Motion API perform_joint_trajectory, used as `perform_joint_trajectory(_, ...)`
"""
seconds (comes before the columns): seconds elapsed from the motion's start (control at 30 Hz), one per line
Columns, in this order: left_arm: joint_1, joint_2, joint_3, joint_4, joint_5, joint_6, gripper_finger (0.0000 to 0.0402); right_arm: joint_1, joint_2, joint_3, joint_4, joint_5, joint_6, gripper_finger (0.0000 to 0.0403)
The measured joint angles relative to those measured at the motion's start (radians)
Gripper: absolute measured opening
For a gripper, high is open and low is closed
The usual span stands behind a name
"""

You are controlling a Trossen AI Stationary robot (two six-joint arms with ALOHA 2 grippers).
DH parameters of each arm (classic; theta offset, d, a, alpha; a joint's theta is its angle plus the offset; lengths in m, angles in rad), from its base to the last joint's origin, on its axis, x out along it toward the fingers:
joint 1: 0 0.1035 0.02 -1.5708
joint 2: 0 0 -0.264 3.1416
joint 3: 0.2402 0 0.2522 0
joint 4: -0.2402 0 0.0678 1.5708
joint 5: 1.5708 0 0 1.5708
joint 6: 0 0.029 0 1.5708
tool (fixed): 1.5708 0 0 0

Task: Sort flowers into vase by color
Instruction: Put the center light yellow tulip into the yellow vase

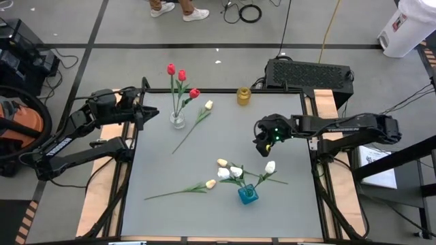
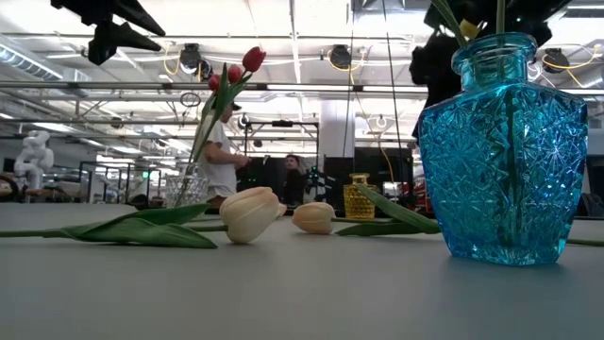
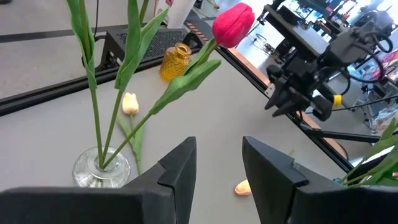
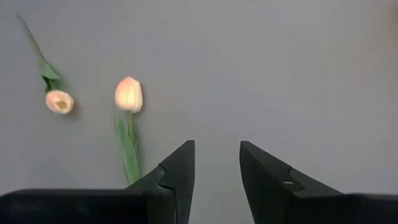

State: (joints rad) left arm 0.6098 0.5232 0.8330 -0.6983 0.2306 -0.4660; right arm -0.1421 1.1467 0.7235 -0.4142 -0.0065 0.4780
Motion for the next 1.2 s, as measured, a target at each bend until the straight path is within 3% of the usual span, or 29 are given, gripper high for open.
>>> perform_joint_trajectory(0.13,0.0,0.0,0.0,0.0,0.0,0.0,0.0136,0.0,0.065,0.0,0.036,-0.05,0.002,0.0118)
perform_joint_trajectory(0.57,0.0,0.0,0.0,0.0,0.0,0.001,0.0136,0.025,0.274,0.0,0.128,-0.371,0.097,0.0118)
perform_joint_trajectory(1.2,0.0,0.0,0.0,0.0,0.0,0.002,0.0136,0.101,0.355,0.0,0.247,-0.389,0.225,0.0118)
